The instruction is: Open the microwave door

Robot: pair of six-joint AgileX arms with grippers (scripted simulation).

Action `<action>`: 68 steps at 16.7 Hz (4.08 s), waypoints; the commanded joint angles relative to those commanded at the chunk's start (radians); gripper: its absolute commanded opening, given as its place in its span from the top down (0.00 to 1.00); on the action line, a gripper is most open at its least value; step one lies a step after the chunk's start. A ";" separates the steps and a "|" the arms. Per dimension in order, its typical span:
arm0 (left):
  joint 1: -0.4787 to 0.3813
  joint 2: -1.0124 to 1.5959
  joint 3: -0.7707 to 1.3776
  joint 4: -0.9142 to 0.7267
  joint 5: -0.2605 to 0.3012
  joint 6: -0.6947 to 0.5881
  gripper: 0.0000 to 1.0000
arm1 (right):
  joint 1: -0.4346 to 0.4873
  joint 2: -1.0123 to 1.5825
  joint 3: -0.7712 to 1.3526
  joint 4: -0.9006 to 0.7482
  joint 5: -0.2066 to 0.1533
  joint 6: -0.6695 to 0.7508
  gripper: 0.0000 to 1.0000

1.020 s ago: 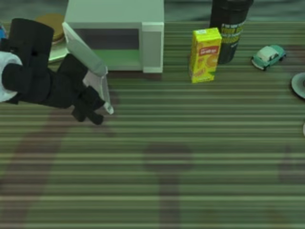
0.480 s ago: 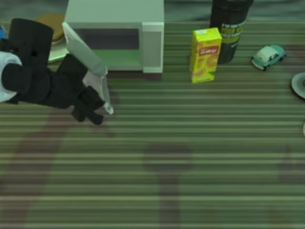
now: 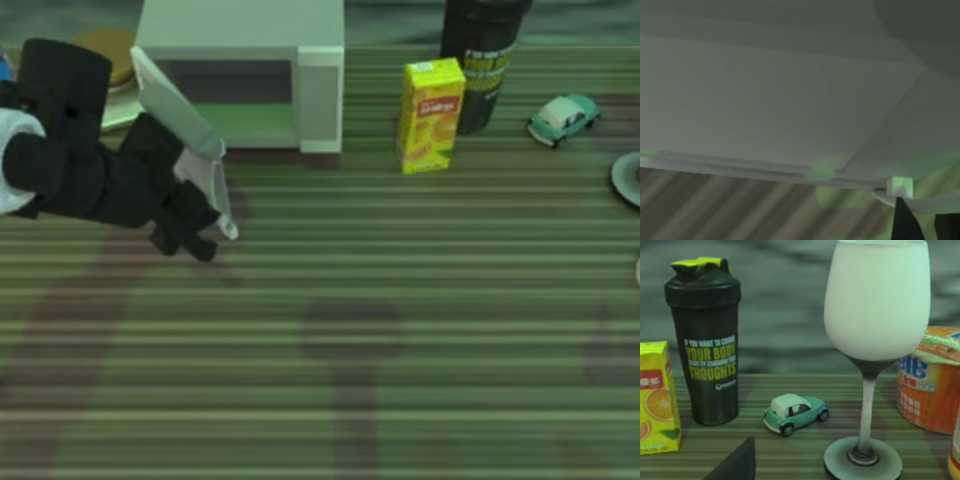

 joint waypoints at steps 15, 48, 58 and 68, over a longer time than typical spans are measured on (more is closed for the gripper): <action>0.042 0.001 0.011 -0.042 0.047 0.090 1.00 | 0.000 0.000 0.000 0.000 0.000 0.000 0.00; 0.074 0.005 0.022 -0.084 0.089 0.168 1.00 | 0.000 0.000 0.000 0.000 0.000 0.000 0.00; 0.074 0.005 0.022 -0.084 0.089 0.168 1.00 | 0.000 0.000 0.000 0.000 0.000 0.000 0.00; 0.076 0.006 0.023 -0.089 0.093 0.176 1.00 | 0.000 0.000 0.000 0.000 0.000 0.000 0.00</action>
